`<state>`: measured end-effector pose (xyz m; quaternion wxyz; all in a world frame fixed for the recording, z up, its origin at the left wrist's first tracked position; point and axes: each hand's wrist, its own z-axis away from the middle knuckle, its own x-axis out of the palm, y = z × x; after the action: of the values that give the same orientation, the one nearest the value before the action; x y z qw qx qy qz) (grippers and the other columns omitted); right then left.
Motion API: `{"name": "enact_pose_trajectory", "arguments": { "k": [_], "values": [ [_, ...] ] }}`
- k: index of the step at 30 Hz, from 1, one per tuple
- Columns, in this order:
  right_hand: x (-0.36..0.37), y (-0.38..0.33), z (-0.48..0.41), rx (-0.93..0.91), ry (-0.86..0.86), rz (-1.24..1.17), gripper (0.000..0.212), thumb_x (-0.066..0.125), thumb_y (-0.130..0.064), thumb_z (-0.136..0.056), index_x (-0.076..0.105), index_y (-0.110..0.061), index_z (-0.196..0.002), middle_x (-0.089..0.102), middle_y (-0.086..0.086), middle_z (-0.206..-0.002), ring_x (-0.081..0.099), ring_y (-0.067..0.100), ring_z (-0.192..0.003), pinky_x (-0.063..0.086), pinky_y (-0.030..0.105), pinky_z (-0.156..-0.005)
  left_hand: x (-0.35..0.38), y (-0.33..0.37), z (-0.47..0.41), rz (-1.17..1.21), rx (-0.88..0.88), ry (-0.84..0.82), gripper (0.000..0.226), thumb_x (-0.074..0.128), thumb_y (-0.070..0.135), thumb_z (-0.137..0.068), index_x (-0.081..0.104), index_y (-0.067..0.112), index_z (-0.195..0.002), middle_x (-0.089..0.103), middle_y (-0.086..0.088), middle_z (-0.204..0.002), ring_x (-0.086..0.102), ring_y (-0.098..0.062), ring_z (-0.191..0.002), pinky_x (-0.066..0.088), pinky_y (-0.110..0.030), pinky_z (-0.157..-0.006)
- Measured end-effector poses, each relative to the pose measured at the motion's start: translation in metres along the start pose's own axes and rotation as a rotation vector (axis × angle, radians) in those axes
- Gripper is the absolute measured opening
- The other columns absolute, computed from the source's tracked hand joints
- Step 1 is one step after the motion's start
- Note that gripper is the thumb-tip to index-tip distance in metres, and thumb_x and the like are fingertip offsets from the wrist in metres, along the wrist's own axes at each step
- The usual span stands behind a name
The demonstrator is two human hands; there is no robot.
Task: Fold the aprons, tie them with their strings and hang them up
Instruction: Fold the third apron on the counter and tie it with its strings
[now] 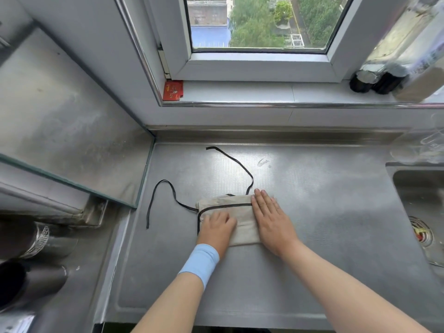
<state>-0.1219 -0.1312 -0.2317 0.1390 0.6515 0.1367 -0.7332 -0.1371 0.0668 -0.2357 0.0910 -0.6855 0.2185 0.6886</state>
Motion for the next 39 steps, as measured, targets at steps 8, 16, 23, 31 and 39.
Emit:
{"name": "enact_pose_trajectory", "arguments": {
  "k": [8, 16, 23, 31, 39],
  "values": [
    [-0.024, 0.0, 0.019, -0.309, -0.004, -0.016, 0.036, 0.051, -0.02, -0.072, 0.057, -0.021, -0.107, 0.054, 0.003, -0.103, 0.054, 0.024, -0.09, 0.046, 0.035, -0.066, -0.019, -0.017, 0.027, 0.014, -0.097, -0.093, 0.024, 0.056, 0.01, -0.065, 0.055, 0.025, -0.083, 0.055, 0.002, -0.091, 0.054, -0.025, -0.079, 0.047, -0.032, -0.06],
    [-0.021, -0.008, 0.025, -0.256, -0.02, 0.051, 0.02, 0.049, -0.032, -0.084, 0.06, -0.016, -0.077, 0.057, 0.003, -0.079, 0.057, 0.025, -0.066, 0.045, 0.034, -0.04, -0.038, -0.022, 0.038, 0.088, -0.113, -0.284, 0.049, 0.062, 0.055, -0.074, 0.051, 0.024, -0.109, 0.041, 0.005, -0.124, 0.036, -0.019, -0.115, 0.048, -0.035, -0.085],
    [-0.028, -0.004, 0.016, -0.045, -0.004, -0.011, 0.025, 0.077, -0.032, -0.081, 0.06, -0.016, -0.074, 0.059, 0.002, -0.074, 0.062, 0.024, -0.061, 0.042, 0.032, -0.038, -0.035, -0.043, 0.043, 0.298, -0.256, -0.126, 0.022, 0.055, 0.03, -0.096, 0.07, 0.014, -0.098, 0.055, -0.005, -0.102, 0.05, -0.022, -0.1, 0.046, -0.032, -0.082],
    [-0.041, -0.01, -0.007, 0.047, -0.175, -0.088, 0.03, 0.036, -0.039, -0.105, 0.051, -0.013, -0.108, 0.055, 0.007, -0.112, 0.058, 0.029, -0.105, 0.038, 0.038, -0.073, -0.052, -0.039, 0.018, 0.188, -0.464, -0.272, 0.013, 0.045, 0.02, -0.098, 0.051, 0.014, -0.108, 0.06, -0.007, -0.104, 0.056, -0.028, -0.098, 0.044, -0.036, -0.078],
    [-0.029, -0.013, -0.007, -0.036, -0.011, 0.06, 0.006, 0.056, -0.014, -0.085, 0.055, -0.018, -0.089, 0.056, 0.007, -0.085, 0.054, 0.029, -0.077, 0.042, 0.039, -0.065, -0.014, 0.006, 0.017, 0.04, 0.13, -0.045, 0.034, 0.041, 0.006, -0.078, 0.066, 0.01, -0.1, 0.065, -0.006, -0.097, 0.058, -0.025, -0.086, 0.053, -0.038, -0.076]
  ]
}}
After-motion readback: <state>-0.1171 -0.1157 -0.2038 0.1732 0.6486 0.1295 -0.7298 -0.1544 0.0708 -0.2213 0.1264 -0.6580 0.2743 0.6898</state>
